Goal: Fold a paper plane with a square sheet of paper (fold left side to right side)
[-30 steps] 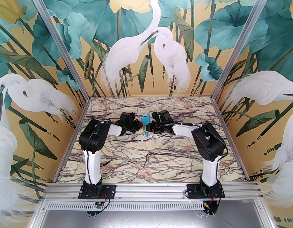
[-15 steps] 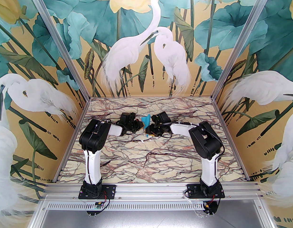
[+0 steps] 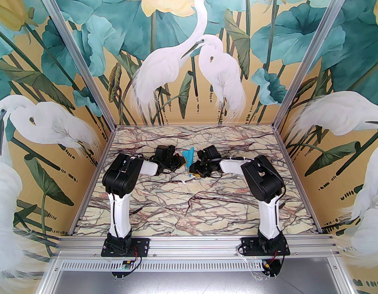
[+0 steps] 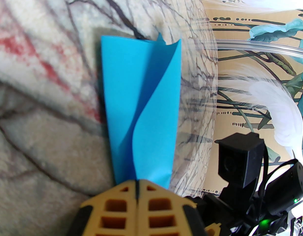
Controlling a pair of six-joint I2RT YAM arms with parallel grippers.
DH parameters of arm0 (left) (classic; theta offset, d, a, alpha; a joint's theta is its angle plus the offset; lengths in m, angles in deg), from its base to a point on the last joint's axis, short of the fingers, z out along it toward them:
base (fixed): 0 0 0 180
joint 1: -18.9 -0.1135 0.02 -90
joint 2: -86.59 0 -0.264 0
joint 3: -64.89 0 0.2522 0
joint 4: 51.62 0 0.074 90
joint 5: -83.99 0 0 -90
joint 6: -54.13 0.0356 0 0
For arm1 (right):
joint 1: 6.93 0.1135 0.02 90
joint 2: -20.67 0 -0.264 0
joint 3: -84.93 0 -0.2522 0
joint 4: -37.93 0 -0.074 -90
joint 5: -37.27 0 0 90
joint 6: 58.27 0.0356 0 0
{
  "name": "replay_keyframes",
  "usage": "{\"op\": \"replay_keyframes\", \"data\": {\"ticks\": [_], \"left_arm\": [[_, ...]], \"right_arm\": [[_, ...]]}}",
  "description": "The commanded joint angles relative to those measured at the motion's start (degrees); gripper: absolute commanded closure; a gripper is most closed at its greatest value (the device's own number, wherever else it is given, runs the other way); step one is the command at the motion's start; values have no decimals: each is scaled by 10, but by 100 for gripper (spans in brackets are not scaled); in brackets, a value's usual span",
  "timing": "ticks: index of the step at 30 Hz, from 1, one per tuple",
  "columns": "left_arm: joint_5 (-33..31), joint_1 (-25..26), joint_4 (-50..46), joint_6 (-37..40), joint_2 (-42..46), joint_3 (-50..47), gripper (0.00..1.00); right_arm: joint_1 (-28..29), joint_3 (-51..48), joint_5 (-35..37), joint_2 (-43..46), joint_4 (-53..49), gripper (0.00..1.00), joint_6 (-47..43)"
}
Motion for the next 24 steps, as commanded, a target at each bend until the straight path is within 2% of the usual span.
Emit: {"op": "replay_keyframes", "data": {"ticks": [1,6,12,24], "left_arm": [[5,8,-4,0,-18,6,97],[5,8,-5,0,-18,8,97],[4,9,-6,-1,-20,10,97],[5,10,-6,-2,-21,13,97]], "right_arm": [[-3,-5,-6,-16,11,64,9],[-7,-15,-20,-17,33,64,20],[-8,0,-13,-27,-2,67,7],[-6,22,2,-39,-43,67,-12]]}}
